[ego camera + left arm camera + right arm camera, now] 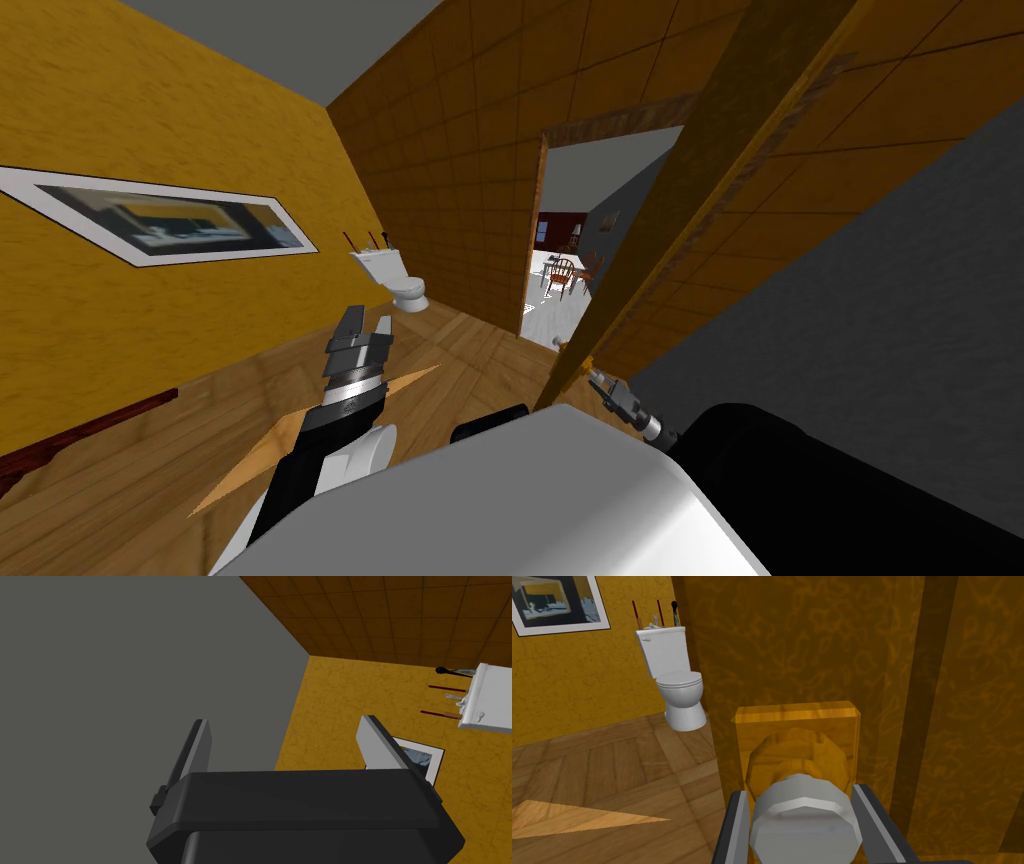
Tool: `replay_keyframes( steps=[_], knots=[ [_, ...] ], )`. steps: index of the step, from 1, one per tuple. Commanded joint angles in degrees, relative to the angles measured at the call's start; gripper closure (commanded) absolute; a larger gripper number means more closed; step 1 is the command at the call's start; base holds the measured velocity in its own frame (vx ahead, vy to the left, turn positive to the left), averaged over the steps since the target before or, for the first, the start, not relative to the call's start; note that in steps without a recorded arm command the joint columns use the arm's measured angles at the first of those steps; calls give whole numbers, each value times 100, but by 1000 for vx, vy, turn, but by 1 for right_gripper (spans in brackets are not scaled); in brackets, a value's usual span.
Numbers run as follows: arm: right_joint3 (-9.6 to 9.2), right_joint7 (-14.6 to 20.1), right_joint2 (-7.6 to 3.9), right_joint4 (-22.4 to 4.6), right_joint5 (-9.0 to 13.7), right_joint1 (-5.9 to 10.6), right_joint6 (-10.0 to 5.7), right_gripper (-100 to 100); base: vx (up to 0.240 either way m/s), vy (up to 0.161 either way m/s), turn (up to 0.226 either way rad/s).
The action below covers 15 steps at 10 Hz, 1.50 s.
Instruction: Pull the door open
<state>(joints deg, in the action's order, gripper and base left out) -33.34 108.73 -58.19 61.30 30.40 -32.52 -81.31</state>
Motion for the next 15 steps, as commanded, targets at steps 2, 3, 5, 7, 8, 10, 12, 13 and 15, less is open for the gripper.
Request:
replay_keyframes(
  steps=[2,3,5,7,8,10,12,13,15],
  knots=[
    [-72,77,15,-207,-92,-27,-271,100,-88,-69,73],
    [-101,115,14,-304,-131,-38,-390,100,-84,-75,77],
    [-149,156,59,-456,-204,41,-407,100,16,21,13],
    [-197,187,70,-589,-289,67,-476,100,112,111,1],
    [-222,203,76,-657,-332,81,-513,100,115,76,21],
    [-318,261,98,-915,-498,137,-674,100,107,80,13],
    [-338,272,103,-970,-532,149,-715,100,27,31,6],
    [-348,278,105,-998,-550,155,-736,100,-1,7,11],
    [-399,305,117,-1136,-637,187,-855,100,-9,-4,0]
  ],
)
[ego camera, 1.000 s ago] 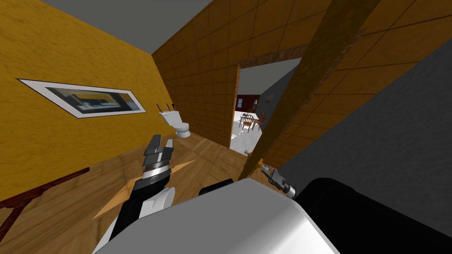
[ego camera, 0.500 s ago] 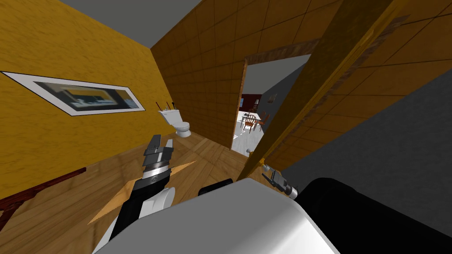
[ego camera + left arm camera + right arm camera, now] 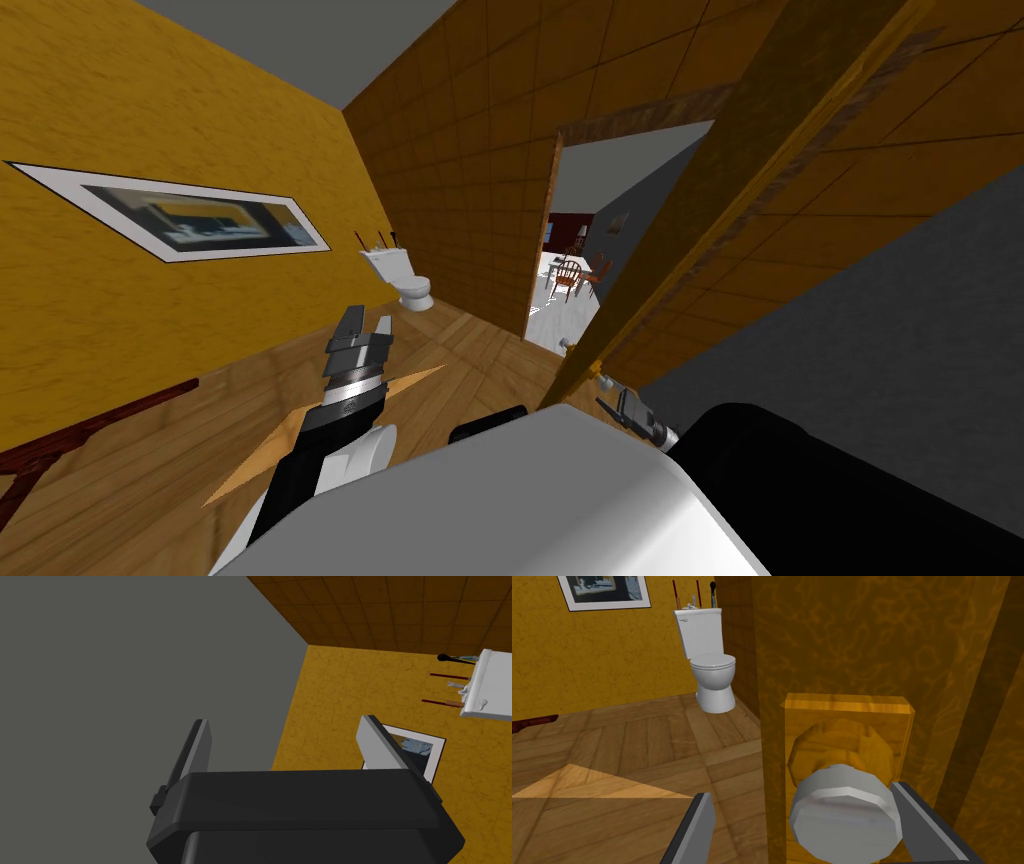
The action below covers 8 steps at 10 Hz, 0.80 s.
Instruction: Pull the door open
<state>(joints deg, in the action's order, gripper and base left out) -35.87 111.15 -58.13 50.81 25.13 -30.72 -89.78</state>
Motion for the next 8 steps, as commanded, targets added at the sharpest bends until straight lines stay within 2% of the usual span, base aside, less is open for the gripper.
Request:
replay_keyframes(
  steps=[1,2,3,5,6,7,8],
  knots=[
    [-165,71,116,-141,-143,21,-65,100,-17,-13,-4],
    [-185,80,120,-194,-176,34,-121,100,-24,-15,1],
    [-221,96,129,-296,-238,59,-249,100,-59,-46,13],
    [-237,102,133,-344,-267,71,-318,100,-60,-61,-2],
    [-275,114,142,-453,-332,99,-503,100,-95,-106,5],
    [-281,116,144,-473,-343,104,-542,100,-135,-141,4],
    [-300,120,149,-527,-375,119,-656,100,-170,-169,4]
  ],
)
